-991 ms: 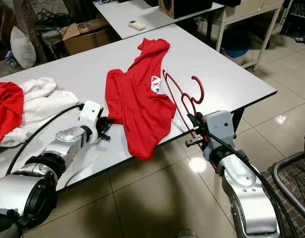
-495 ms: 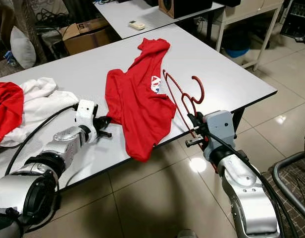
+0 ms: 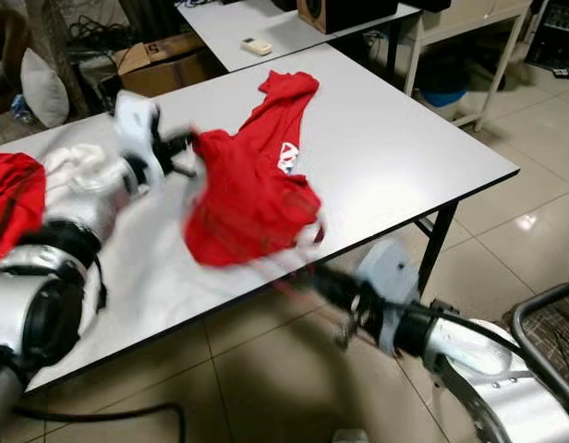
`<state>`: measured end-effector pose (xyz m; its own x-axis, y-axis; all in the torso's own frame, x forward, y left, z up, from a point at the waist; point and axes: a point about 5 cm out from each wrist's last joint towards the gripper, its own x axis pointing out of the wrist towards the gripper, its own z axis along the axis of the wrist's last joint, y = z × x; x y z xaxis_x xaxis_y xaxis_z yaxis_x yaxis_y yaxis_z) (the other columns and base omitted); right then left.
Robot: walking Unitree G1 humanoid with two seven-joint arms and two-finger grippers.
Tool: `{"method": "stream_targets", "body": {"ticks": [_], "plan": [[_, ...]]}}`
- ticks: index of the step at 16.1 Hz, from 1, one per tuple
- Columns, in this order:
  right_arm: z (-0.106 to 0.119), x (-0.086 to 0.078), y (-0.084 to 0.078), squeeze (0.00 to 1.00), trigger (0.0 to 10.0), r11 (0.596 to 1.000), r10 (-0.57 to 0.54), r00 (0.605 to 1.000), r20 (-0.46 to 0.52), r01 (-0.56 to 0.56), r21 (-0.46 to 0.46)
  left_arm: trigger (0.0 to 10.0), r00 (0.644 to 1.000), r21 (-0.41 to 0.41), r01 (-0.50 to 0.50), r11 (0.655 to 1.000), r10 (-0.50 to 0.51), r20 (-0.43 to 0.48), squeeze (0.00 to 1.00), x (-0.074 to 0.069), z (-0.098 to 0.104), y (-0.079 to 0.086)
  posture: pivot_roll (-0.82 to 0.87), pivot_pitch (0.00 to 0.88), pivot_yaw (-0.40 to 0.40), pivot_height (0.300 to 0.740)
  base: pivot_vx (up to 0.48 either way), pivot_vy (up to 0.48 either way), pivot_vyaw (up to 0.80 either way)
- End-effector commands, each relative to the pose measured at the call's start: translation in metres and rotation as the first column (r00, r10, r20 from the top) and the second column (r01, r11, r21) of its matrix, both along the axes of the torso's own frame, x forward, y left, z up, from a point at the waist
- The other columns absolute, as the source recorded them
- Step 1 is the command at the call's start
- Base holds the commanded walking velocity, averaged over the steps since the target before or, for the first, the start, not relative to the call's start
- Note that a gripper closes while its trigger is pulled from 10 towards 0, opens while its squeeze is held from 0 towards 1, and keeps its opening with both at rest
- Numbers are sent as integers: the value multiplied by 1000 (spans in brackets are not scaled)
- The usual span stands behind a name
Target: Hang hanger
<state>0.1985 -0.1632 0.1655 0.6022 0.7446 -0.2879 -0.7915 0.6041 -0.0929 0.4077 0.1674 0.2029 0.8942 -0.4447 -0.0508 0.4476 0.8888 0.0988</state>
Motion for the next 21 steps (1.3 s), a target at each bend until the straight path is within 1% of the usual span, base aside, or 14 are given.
{"method": "stream_targets", "body": {"ticks": [1, 2, 3, 18, 19, 20, 21], "plan": [[-6, -6, 3, 0, 10000, 999, 38, 998, -52, -39, -28, 0, 999, 59, 35, 998, -35, -8, 0, -2, -1, 4, -240, 9, 180, 740, 0, 0, 0], [-16, -2, -3, 0, 10000, 997, -12, 997, -78, 6, -78, 0, 997, 109, 79, 991, -79, -2, 0, -3, 2, 4, -230, 5, 176, 740, 0, 0, 0], [-21, 6, -8, 0, 10000, 994, -65, 996, -68, 58, -98, 0, 994, 140, 105, 985, -106, -1, 0, -3, 3, 5, -226, 2, 173, 740, 0, 0, 0], [-21, 6, -8, 0, 10000, 994, -65, 996, -68, 58, -98, 0, 994, 140, 105, 985, -106, -1, 0, -3, 3, 5, -226, 2, 173, 740, 0, 0, 0], [-23, 14, -12, 0, 10000, 987, -111, 993, -46, 105, -123, 0, 991, 164, 132, 978, -133, -6, 0, -5, 4, 6, -222, 0, 172, 740, 0, 0, 0], [11, 56, -42, 0, 10000, 928, -369, 918, 146, 373, -4, 0, 996, 237, 66, 969, -51, -67, 0, -32, -35, 55, -164, 0, 99, 740, 0, 0, 0], [27, 67, -56, 0, 10000, 886, -462, 865, 197, 457, 72, 0, 996, 269, 36, 963, -11, -94, 0, -47, -49, 75, -165, 0, 96, 740, 0, 0, 0]]}}
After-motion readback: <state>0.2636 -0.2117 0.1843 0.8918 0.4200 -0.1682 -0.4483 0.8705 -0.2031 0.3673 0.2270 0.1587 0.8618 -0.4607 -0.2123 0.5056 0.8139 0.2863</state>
